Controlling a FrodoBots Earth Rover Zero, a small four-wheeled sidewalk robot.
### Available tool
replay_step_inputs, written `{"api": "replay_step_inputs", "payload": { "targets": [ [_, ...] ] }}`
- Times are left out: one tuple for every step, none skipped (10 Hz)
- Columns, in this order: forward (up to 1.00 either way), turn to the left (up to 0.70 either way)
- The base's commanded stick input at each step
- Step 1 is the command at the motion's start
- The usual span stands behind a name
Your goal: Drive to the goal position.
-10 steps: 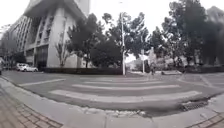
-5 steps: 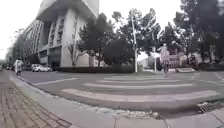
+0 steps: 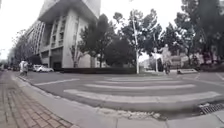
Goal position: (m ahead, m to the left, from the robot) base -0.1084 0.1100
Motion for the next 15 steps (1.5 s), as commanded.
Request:
{"api": "replay_step_inputs", "payload": {
  "targets": [
    [0.0, 0.45],
    [0.0, 0.45],
    [0.0, 0.45],
    [0.0, 0.45],
    [0.0, 0.45],
    [0.0, 0.45],
    [0.0, 0.45],
    [0.0, 0.45],
    [0.0, 0.45],
    [0.0, 0.45],
    [0.0, 0.45],
    [0.0, 0.45],
    [0.0, 0.0],
    [0.0, 0.0],
    [0.0, 0.0]
  ]
}}
